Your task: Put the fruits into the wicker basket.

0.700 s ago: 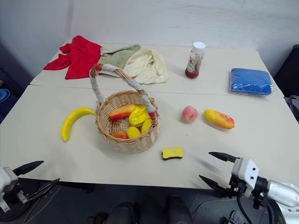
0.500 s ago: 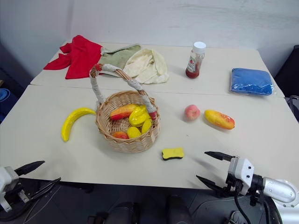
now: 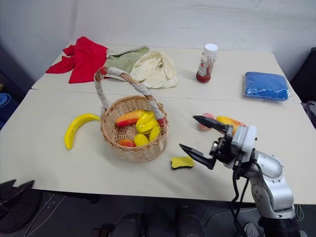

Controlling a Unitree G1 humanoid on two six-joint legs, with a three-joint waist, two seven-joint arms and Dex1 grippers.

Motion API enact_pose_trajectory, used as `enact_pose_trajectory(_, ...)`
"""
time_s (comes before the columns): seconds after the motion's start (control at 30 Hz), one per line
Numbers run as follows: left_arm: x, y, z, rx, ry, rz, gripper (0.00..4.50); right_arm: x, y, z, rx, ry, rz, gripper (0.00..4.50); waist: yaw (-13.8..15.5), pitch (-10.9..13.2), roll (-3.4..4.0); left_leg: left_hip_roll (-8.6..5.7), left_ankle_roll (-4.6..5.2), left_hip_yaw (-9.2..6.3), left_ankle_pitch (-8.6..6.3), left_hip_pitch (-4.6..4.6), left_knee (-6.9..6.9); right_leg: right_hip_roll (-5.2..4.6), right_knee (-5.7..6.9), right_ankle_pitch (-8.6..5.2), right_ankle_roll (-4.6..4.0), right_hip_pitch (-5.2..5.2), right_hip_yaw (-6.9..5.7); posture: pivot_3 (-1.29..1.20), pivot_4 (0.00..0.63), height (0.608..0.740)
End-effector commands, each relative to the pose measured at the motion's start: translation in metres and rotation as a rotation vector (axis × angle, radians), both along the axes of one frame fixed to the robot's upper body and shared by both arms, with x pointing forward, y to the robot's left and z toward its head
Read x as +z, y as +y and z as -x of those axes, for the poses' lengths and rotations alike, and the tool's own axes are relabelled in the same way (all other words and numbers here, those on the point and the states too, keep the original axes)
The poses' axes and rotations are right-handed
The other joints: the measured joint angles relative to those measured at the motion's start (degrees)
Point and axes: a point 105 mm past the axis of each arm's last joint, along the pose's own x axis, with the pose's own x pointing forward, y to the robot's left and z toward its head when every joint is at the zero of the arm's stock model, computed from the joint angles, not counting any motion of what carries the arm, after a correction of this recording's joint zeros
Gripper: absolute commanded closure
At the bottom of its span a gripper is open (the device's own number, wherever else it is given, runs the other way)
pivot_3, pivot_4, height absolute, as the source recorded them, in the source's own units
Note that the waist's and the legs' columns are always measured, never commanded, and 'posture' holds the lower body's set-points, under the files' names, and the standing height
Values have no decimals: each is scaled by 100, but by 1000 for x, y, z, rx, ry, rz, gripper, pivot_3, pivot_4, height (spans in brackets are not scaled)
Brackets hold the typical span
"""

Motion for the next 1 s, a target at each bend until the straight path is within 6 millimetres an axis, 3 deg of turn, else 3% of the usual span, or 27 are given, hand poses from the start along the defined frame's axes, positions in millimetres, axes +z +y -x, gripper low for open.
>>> enact_pose_trajectory(0.03, 23, 14, 0, 49, -28, 53, 0, 13, 9, 11, 48, -71, 1, 35, 33, -11, -18, -1, 0, -3, 0, -1, 3, -1, -2, 0, 0, 3, -3, 0, 150, 740)
enact_pose_trajectory(0.1, 34, 10, -9, 14, -39, 53, 0, 14, 10, 11, 50, -84, 12, 35, 61, -19, -31, -4, 0, -5, 0, 1, 4, -7, -5, 0, -1, 10, -5, 0, 150, 740)
enact_pose_trajectory(0.2, 61, -10, -39, -111, -43, 36, 0, 15, 7, 6, 41, -98, 29, 35, 114, -26, -42, -5, 0, -5, 1, 4, 6, -12, -4, -2, -4, 14, -6, 0, 150, 740)
enact_pose_trajectory(0.3, 66, -35, -70, -249, 46, -22, 0, 13, 6, 3, 36, -91, 38, 35, 122, -28, -46, -5, -8, -8, 5, 9, 0, -14, -1, -4, -8, 14, -10, 0, 150, 740)
enact_pose_trajectory(0.47, 76, -49, -112, -344, 112, -129, 0, 5, 5, 0, 38, -80, 67, 35, 1, -11, -15, -5, -17, 6, 8, -2, -19, -10, 0, -4, -9, -10, -6, 0, 150, 740)
enact_pose_trajectory(0.53, 85, -53, -116, -390, 84, -150, 0, 2, 2, 0, 26, -79, 79, 35, -88, -10, -13, 5, -28, 10, 9, -6, -25, 1, 3, -4, -9, -18, -12, 0, 150, 740)
enact_pose_trajectory(0.6, 99, -72, -109, -559, -23, -237, 0, -5, -3, 2, 30, -46, 130, 35, -164, -2, 0, 9, -38, 21, 9, -5, -26, 3, 11, -4, -9, -21, -15, 0, 150, 740)
enact_pose_trajectory(0.7, 92, -87, -86, -784, -76, -330, 0, -24, -10, 7, 58, 83, 227, 35, -181, 1, 4, 12, -50, 33, 12, -6, -26, 0, 8, -4, -9, -20, -25, 0, 150, 740)
enact_pose_trajectory(0.83, 86, -105, -65, -960, -191, -409, 0, -56, -16, 14, 76, 220, 407, 35, -124, 2, 6, 11, -40, 38, 5, -6, -21, -10, -23, -8, -16, -16, -34, 0, 150, 740)
enact_pose_trajectory(1.0, 78, -144, -61, -1125, -371, -593, 0, -84, -6, 1, 48, 254, 582, 35, -30, 3, 9, 12, -15, 35, 6, 14, -9, -13, -10, 2, -28, -1, -33, 0, 150, 740)
